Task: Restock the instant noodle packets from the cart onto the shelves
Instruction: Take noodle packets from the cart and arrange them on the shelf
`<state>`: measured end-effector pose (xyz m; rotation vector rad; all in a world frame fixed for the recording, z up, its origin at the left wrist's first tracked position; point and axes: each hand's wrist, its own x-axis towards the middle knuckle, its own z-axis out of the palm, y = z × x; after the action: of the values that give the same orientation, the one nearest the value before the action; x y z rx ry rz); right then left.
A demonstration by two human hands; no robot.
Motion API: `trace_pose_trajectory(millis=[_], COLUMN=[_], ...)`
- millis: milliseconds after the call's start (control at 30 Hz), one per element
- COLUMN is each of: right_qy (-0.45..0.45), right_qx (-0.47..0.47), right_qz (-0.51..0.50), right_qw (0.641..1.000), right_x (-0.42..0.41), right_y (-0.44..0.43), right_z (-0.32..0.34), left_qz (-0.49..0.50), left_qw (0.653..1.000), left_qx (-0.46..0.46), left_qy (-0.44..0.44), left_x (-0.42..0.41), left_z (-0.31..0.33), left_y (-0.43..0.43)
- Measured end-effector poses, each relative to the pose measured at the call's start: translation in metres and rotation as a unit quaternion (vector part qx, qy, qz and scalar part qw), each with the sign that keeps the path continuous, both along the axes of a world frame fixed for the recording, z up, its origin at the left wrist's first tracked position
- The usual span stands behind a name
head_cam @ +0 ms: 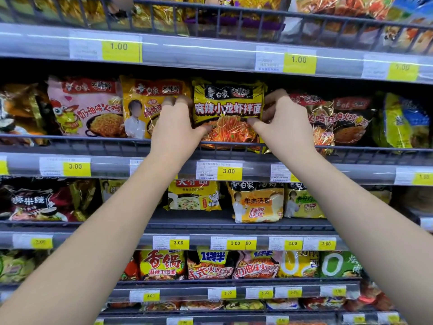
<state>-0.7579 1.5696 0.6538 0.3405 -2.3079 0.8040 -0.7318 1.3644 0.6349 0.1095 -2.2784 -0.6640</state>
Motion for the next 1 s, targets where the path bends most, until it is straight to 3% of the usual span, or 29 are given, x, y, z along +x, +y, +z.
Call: trace_pose_trajectory(millis=[300, 600, 1000], right_qy=[0.004, 0.041, 0.003], right_qx=[0.011, -0.022, -0.114], right_qz=[-0.008, 0.049, 0.252], right_qw=[1.0, 0.998, 0.961], right_x=[0.001, 0.011, 0.049], right_y=[0.005, 0.005, -0.006], right_z=[-0.004, -0.015, -0.021], left_qz=[-0.022, -0.044, -0.151], left_qw=[0.999, 0.997, 0.979], left_qx=[0.026, 0.033, 0.091], left_qy=[0.014, 0.052, 0.097], left_x=[0.001, 0.019, 0.062], left_z=[0.001, -0.007, -0.009], left_y=[0.002, -0.002, -0.006])
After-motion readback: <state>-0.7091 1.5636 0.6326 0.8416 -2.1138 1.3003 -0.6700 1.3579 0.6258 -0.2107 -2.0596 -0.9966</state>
